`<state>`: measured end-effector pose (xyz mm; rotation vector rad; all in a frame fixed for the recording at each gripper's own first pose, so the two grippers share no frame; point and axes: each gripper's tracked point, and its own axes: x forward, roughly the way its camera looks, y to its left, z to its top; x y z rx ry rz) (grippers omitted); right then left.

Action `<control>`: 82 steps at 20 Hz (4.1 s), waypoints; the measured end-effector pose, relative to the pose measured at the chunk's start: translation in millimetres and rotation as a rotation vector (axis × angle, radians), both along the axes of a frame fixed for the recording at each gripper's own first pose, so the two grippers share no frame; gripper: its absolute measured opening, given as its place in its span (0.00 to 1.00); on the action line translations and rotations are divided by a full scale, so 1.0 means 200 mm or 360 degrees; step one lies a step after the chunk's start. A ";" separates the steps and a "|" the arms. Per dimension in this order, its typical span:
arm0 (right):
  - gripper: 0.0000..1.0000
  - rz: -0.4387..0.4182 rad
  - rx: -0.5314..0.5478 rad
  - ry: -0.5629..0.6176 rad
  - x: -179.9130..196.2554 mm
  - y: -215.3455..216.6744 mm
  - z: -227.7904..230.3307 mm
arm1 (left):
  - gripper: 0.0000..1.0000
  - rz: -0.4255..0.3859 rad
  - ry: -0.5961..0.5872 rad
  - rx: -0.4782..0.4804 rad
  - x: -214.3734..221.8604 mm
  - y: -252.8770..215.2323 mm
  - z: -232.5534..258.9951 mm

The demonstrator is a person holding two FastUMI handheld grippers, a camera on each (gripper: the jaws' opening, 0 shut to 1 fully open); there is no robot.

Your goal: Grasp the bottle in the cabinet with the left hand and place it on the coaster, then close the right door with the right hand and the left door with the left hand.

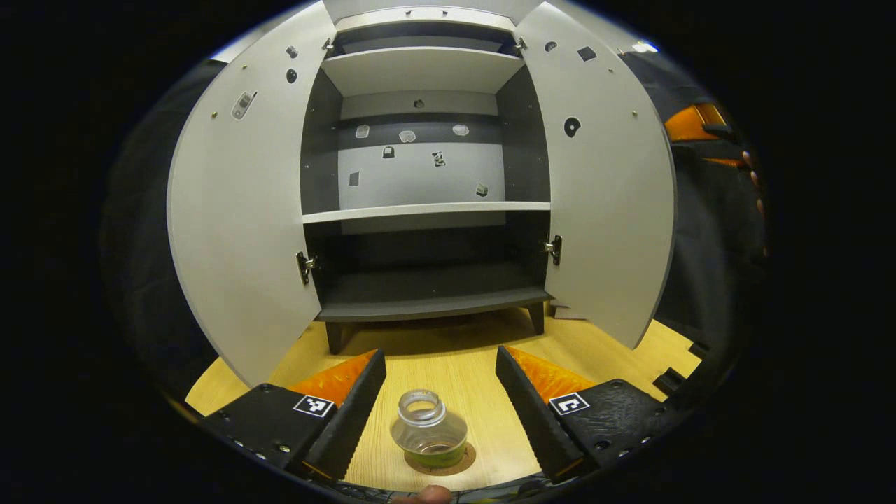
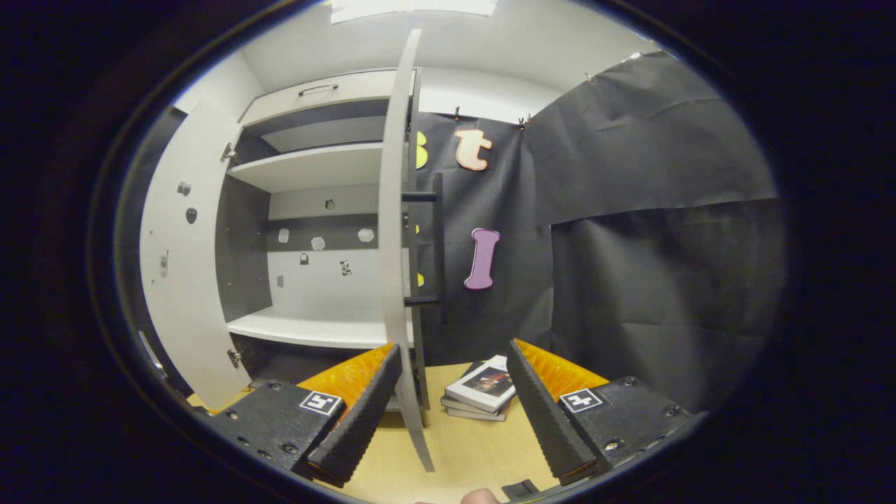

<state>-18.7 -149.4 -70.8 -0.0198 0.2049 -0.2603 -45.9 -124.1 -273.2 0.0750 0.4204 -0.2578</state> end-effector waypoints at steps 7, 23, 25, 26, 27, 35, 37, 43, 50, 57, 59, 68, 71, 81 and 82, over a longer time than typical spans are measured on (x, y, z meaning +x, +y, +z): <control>0.99 0.0024 0.0026 -0.0016 0.09 -0.15 0.14 | 0.96 -0.0066 0.0010 0.0042 0.03 -0.08 0.17; 0.98 0.0284 0.0105 -0.0040 0.29 -0.20 0.28 | 0.97 0.0147 -0.0033 0.0030 0.12 0.07 0.49; 0.98 0.0329 0.0080 -0.0030 0.29 -0.19 0.28 | 0.97 0.0181 -0.0023 0.0015 0.11 0.11 0.49; 0.94 0.0342 0.0082 -0.0024 0.29 -0.19 0.28 | 0.97 0.0201 -0.0017 0.0019 0.11 0.13 0.50; 0.98 0.0357 0.0089 -0.0013 0.30 -0.17 0.27 | 0.96 0.0231 -0.0015 0.0019 0.10 0.16 0.50; 0.97 0.0555 0.0159 0.0067 0.32 -0.07 0.26 | 0.96 0.0388 -0.0029 -0.0016 0.07 0.36 0.58; 0.97 0.0617 0.0183 0.0072 0.32 -0.02 0.25 | 0.97 0.0425 -0.0038 -0.0009 0.07 0.42 0.59; 0.92 0.0721 0.0083 0.0013 0.34 0.10 0.25 | 0.96 0.0527 -0.0021 0.0025 0.04 0.57 0.56; 0.97 0.0714 0.0094 0.0028 0.37 0.12 0.24 | 0.96 0.0596 -0.0033 0.0028 0.02 0.72 0.58; 0.97 0.0746 0.0165 0.0025 0.39 0.20 0.22 | 0.96 0.0668 -0.0024 0.0007 0.03 0.84 0.57; 0.97 0.0759 0.0154 0.0020 0.39 0.22 0.22 | 0.96 0.0675 -0.0023 0.0003 0.02 0.86 0.57; 0.97 0.0868 0.0194 0.0013 0.46 0.46 0.19 | 0.96 0.0705 -0.0029 0.0033 0.01 0.97 0.56; 0.97 0.0905 0.0225 0.0001 0.50 0.59 0.17 | 0.96 0.0737 -0.0039 0.0035 0.02 1.03 0.57; 0.97 0.0905 0.0184 0.0021 0.57 0.77 0.12 | 0.96 0.0842 -0.0106 0.0060 0.04 1.32 0.63; 0.92 0.0884 0.0175 0.0014 0.56 0.75 0.12 | 0.96 0.0854 -0.0099 0.0062 0.04 1.35 0.62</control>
